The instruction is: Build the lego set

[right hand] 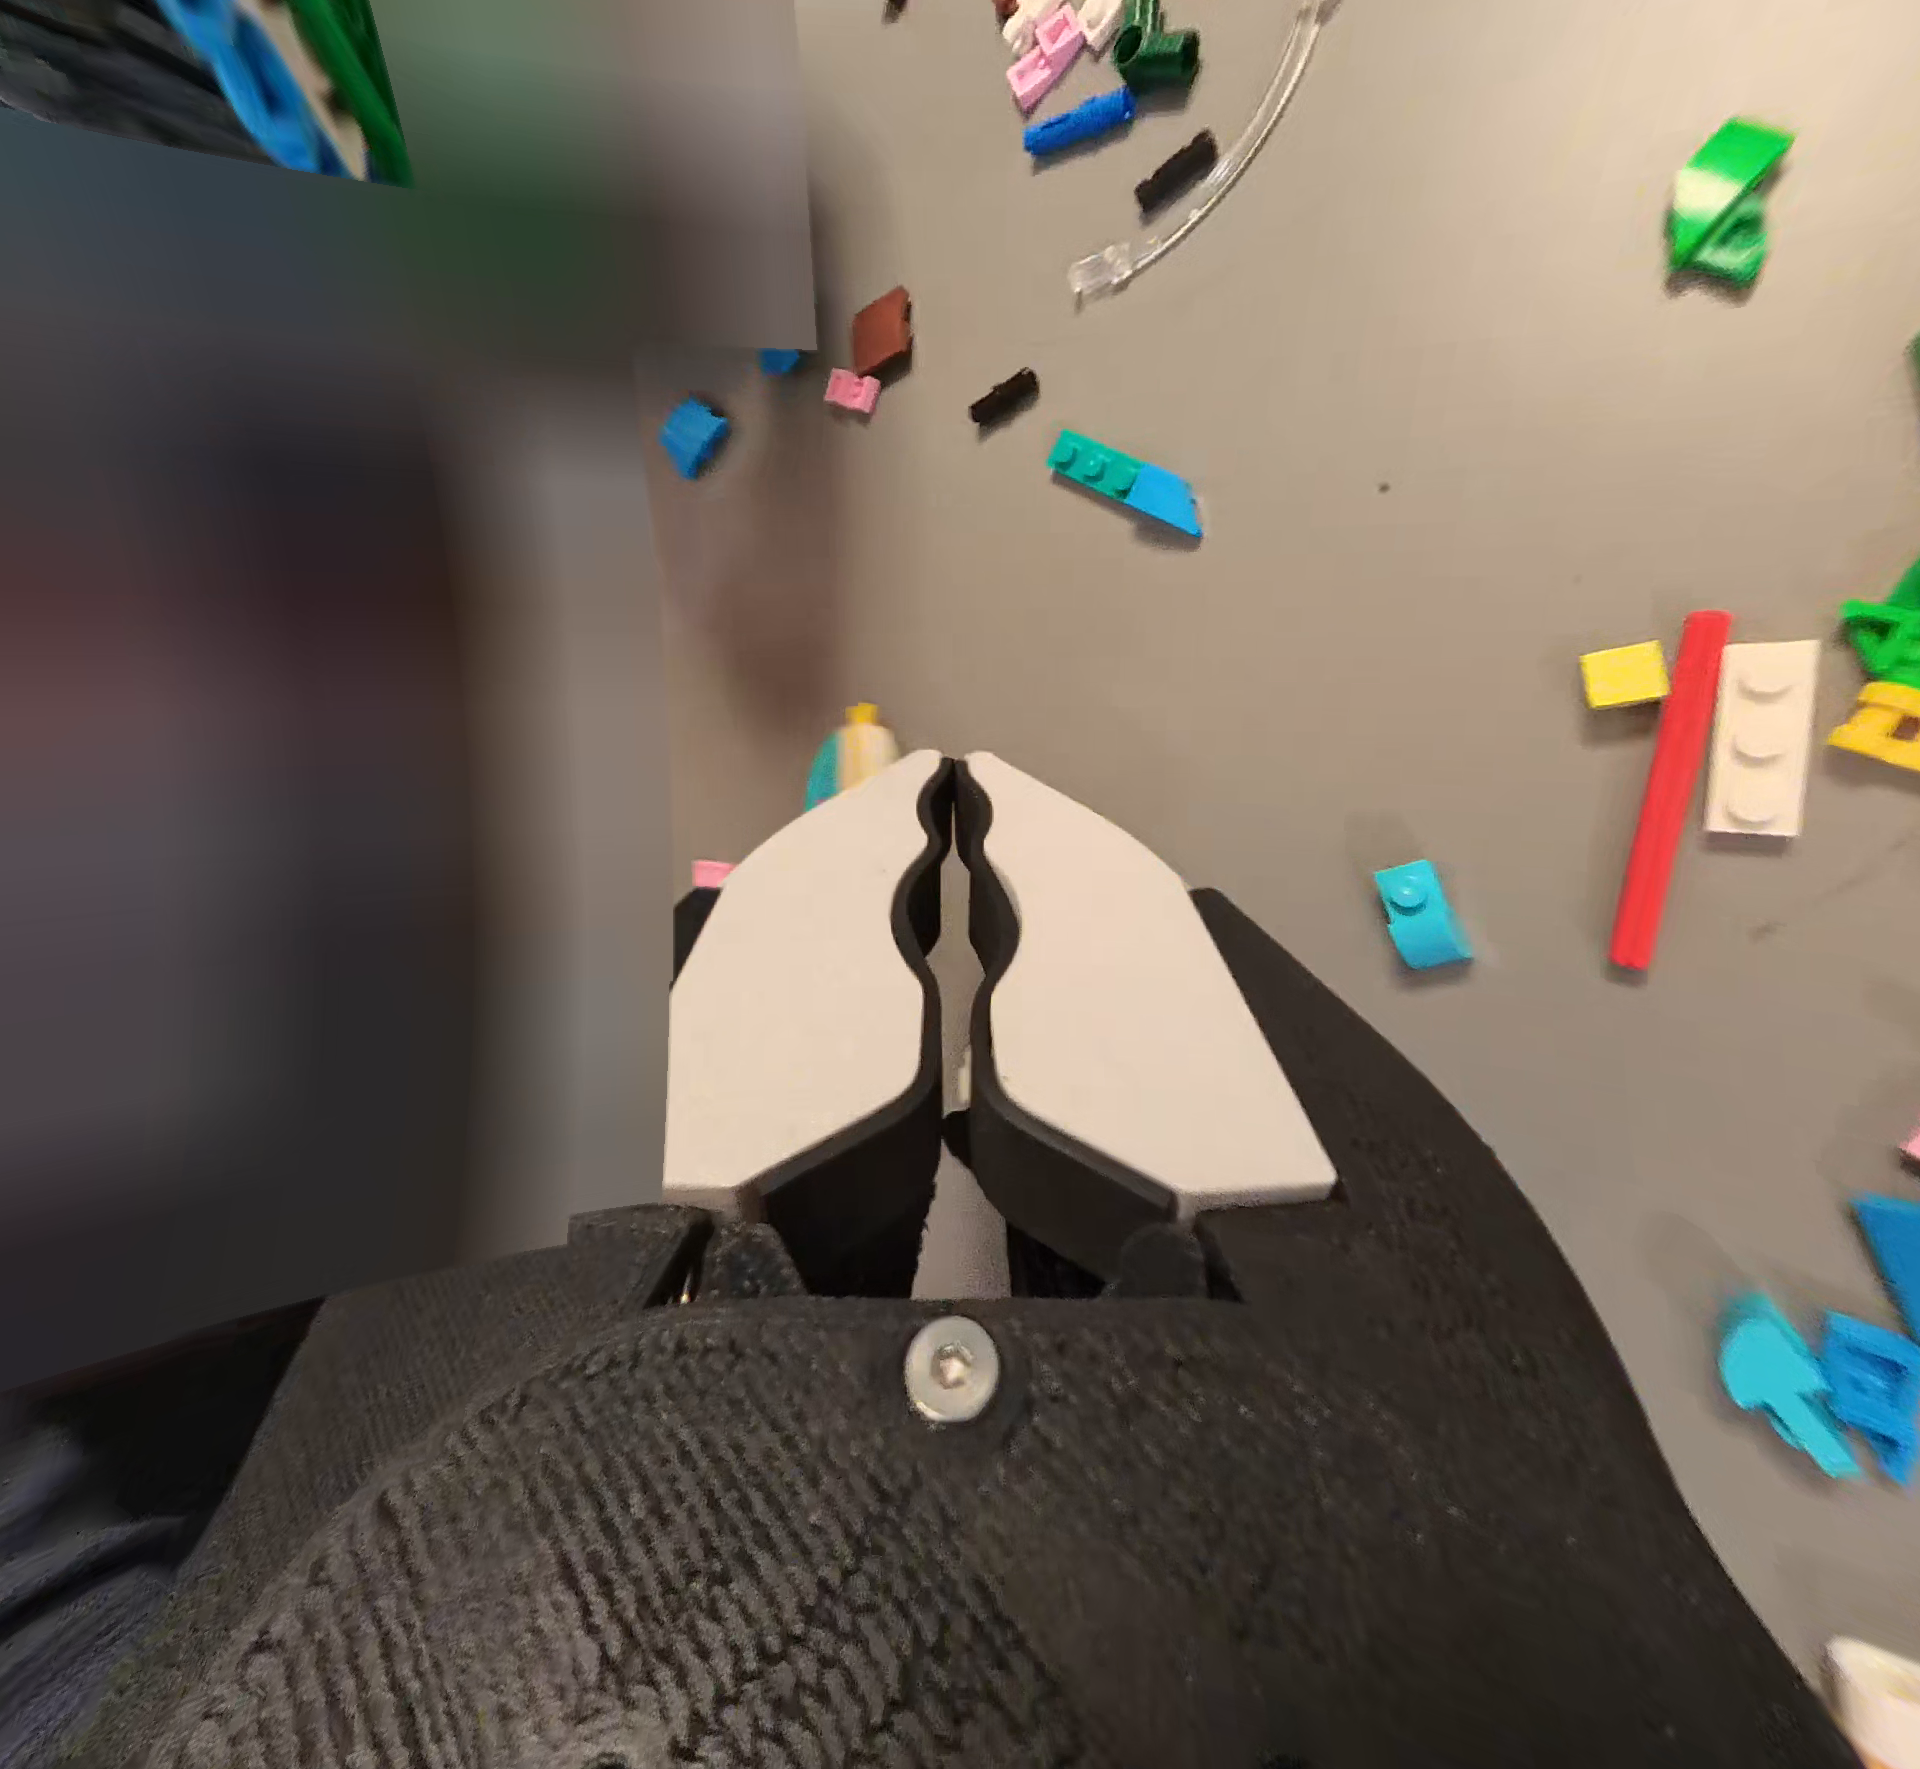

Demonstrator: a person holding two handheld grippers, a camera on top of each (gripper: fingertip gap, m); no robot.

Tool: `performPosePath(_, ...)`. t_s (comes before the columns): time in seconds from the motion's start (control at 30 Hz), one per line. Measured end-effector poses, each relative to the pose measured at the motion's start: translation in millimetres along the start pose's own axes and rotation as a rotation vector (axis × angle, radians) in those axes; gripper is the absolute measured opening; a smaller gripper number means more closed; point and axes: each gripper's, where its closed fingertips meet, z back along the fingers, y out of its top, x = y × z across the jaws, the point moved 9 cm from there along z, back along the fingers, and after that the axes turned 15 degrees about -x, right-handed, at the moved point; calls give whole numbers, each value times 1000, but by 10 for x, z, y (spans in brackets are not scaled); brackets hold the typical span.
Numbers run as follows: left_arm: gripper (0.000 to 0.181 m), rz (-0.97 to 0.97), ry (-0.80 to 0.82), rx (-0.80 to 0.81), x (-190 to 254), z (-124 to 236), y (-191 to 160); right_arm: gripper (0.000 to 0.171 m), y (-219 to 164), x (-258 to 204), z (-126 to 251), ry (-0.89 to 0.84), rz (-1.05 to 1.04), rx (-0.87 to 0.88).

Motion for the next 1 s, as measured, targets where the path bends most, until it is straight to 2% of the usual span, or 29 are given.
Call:
performPosePath(0.03, 19, 1, -2, 3, -3, 4, 1, 0, -1, -40, 24, -60, 22, 16)
performPosePath(0.13, 19, 8, -1, 8, -12, 15, 1, 4, -57, -322, 83, -195, 124, 70)
performPosePath(0.3, 19, 16, -13, 0, -11, 5, -1, 2, -307, -693, -115, -537, 248, -6)
performPosePath(0.5, 19, 7, -16, -28, 7, -44, -21, 0, -337, -835, -482, -716, 349, -74)
performPosePath(0.87, 19, -4, -17, -50, 25, -78, -34, 1, -246, -800, -605, -690, 348, -71)
performPosePath(0.97, 19, -10, -18, -50, 34, -75, -28, 11, -322, -807, -399, -673, 343, 53)
performPosePath(1.0, 19, -11, -20, -47, 37, -70, -24, 23, -380, -799, -339, -659, 333, 49)
